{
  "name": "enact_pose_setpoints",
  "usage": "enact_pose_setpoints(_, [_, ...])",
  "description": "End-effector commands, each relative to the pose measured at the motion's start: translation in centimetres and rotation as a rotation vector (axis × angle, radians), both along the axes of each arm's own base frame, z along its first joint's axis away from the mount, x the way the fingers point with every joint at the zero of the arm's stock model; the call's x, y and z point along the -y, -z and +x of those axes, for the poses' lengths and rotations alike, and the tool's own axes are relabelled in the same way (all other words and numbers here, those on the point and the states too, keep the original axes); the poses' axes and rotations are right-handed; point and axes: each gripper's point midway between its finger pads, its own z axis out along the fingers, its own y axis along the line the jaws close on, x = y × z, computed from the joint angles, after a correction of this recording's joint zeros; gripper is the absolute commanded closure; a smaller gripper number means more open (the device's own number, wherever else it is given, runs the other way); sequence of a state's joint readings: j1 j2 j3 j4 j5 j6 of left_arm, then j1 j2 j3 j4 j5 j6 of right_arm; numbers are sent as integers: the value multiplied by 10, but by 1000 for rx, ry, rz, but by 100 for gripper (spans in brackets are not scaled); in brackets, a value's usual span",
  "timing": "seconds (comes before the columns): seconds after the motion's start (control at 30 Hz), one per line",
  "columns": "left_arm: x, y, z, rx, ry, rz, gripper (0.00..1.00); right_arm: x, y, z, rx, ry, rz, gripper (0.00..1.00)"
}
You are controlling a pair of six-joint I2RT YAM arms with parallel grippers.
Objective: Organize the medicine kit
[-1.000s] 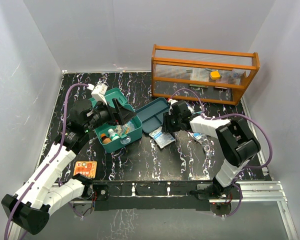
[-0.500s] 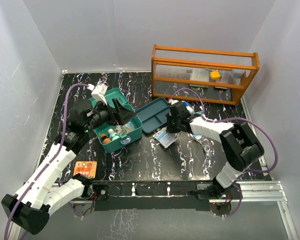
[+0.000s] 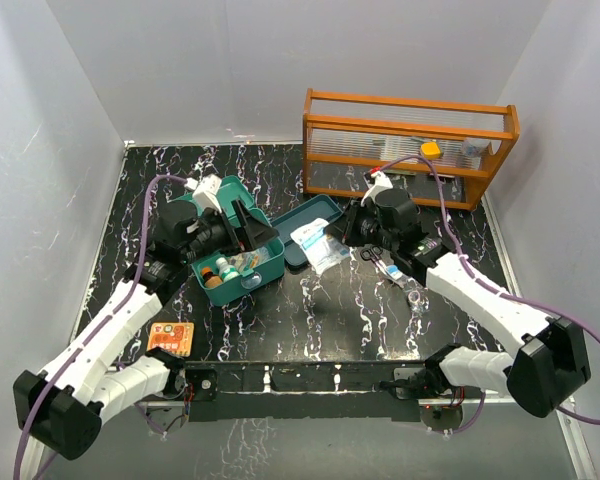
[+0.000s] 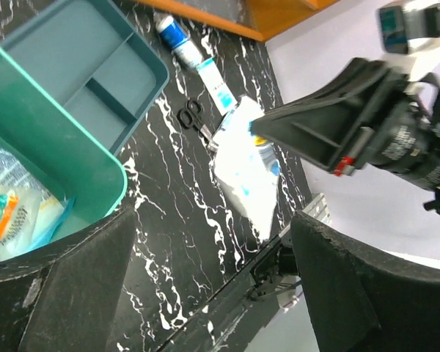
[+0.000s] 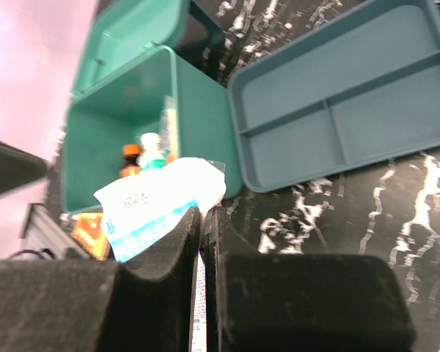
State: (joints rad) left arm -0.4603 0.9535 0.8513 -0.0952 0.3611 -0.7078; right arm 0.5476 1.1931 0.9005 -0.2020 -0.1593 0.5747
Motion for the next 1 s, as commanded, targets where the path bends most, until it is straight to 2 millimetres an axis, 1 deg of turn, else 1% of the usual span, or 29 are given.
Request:
enact_pose_setpoints(0.0, [14, 7, -4, -82, 30, -97, 14, -27, -50, -3, 8, 5, 255, 100])
enact_pose_setpoints(0.07, [17, 9, -6, -96, 39, -128, 13, -36, -60, -5, 4, 30, 295, 100])
enact_pose_setpoints(0.13, [21, 8, -10, -100, 56, -170, 9, -43, -63, -5, -4, 62, 314, 100])
enact_pose_setpoints(0.2, [24, 4, -19, -101, 97, -214, 6, -48, -63, -4, -16, 98, 326, 100])
enact_pose_setpoints(0.27, [22, 6, -25, -110, 88, -235, 5, -54, -64, -4, -25, 114, 336, 100])
enact_pose_setpoints(0.4, [12, 16, -23, -133, 2, -269, 4, -65, -68, -6, -46, 116, 382, 100])
enact_pose_setpoints(0.47, [13, 15, -21, -137, -9, -289, 5, -73, -68, -7, -62, 102, 390, 100])
enact_pose_setpoints(0.57, [15, 18, -19, -159, -5, -285, 13, -84, -70, -9, -79, 85, 402, 100])
enact_pose_setpoints(0.67, [16, 24, -20, -175, 4, -267, 27, -88, -73, -8, -81, 85, 409, 100])
enact_pose_setpoints(0.73, [16, 20, -20, -146, 18, -263, 35, -91, -71, -7, -91, 83, 406, 100])
enact_pose_setpoints(0.87, [15, 17, -18, -132, 16, -219, 43, -97, -69, -7, -107, 61, 402, 100])
enact_pose_setpoints(0.97, [16, 22, -15, -153, 12, -197, 53, -101, -67, -8, -112, 46, 400, 100])
